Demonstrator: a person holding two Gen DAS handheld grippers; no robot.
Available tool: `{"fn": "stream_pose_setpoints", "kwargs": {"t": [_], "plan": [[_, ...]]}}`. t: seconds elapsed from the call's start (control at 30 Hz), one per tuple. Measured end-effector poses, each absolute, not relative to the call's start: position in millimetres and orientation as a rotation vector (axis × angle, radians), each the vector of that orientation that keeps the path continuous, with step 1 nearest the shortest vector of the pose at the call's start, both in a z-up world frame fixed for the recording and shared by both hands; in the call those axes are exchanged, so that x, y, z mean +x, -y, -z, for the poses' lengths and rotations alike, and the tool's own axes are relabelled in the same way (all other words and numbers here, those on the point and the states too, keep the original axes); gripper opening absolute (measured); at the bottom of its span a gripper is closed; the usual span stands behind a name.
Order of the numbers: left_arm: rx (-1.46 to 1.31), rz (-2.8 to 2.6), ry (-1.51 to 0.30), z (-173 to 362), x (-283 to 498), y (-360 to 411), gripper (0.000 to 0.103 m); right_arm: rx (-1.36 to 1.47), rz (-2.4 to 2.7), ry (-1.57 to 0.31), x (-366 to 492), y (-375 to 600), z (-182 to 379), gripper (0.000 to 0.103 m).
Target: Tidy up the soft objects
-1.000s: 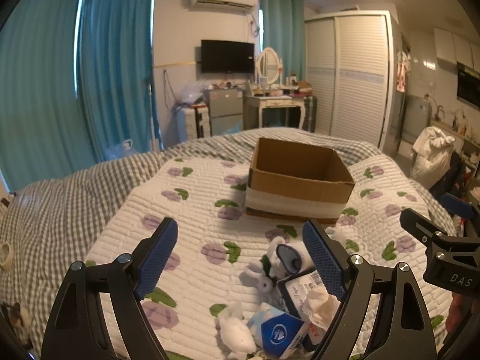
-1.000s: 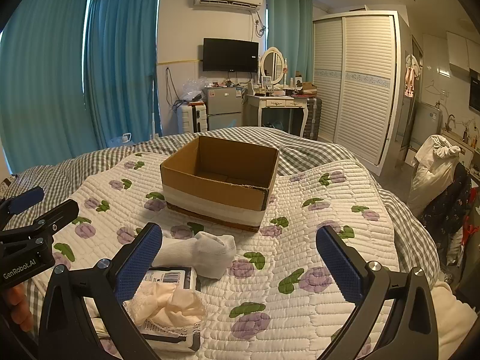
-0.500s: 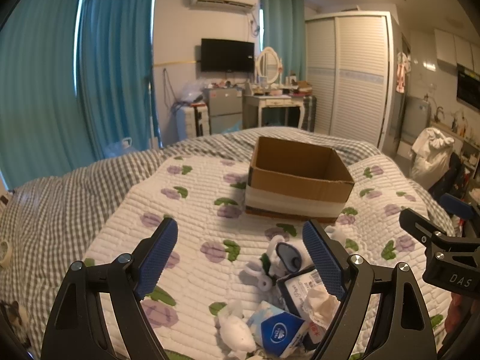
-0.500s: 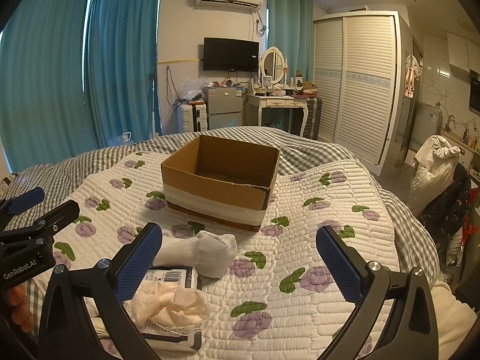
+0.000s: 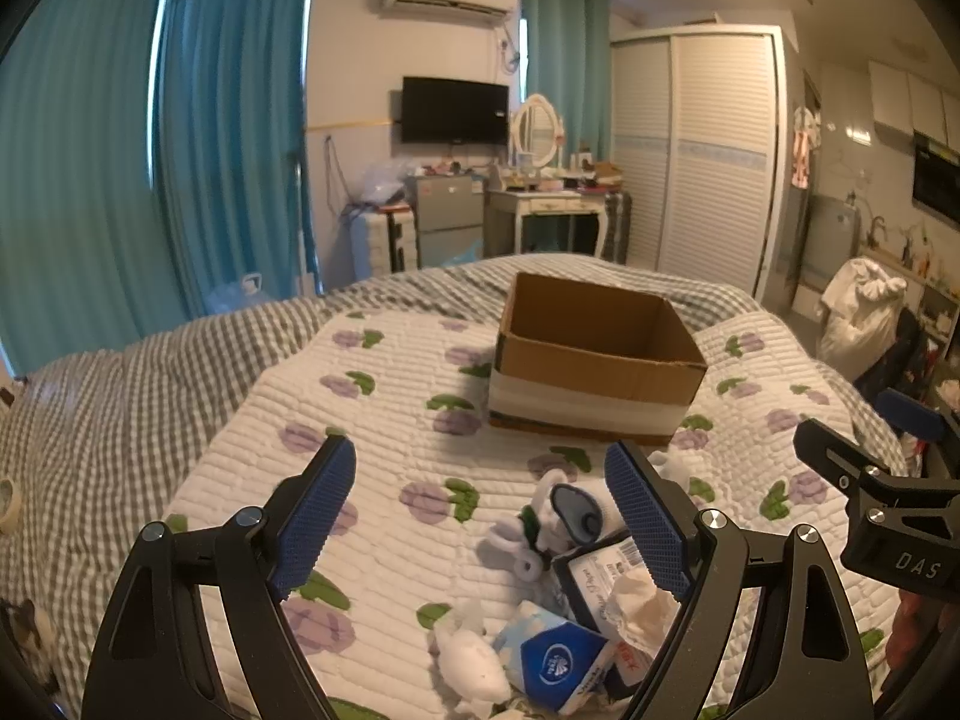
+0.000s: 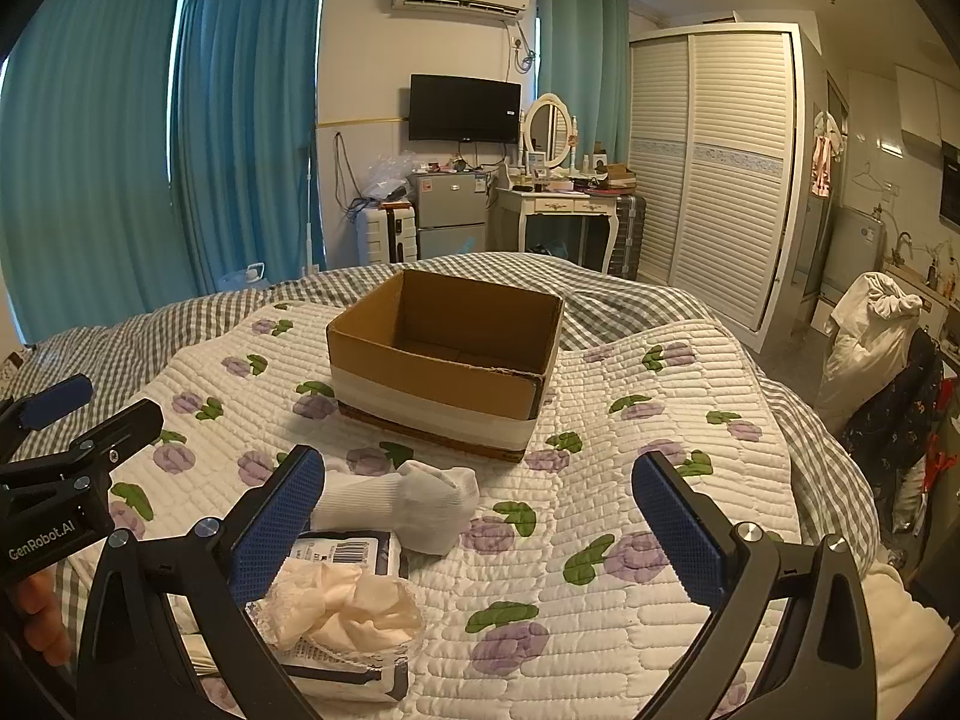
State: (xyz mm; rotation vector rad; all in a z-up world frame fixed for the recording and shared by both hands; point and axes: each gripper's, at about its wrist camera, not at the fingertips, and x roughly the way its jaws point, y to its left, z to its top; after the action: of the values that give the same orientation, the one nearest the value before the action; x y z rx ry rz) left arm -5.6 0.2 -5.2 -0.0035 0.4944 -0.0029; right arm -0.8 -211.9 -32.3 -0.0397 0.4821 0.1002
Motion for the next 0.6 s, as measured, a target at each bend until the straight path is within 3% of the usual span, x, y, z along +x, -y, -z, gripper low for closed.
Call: {"fn": "stream_pose_setpoints", "kwargs": {"t": [0.6], "plan": [[-0.035, 0.014, -0.468, -5.0, -14.4, -5.1, 0.086, -0.056, -0.111, -0.473, -11.4, 202.9, 21.6, 0.103]]}}
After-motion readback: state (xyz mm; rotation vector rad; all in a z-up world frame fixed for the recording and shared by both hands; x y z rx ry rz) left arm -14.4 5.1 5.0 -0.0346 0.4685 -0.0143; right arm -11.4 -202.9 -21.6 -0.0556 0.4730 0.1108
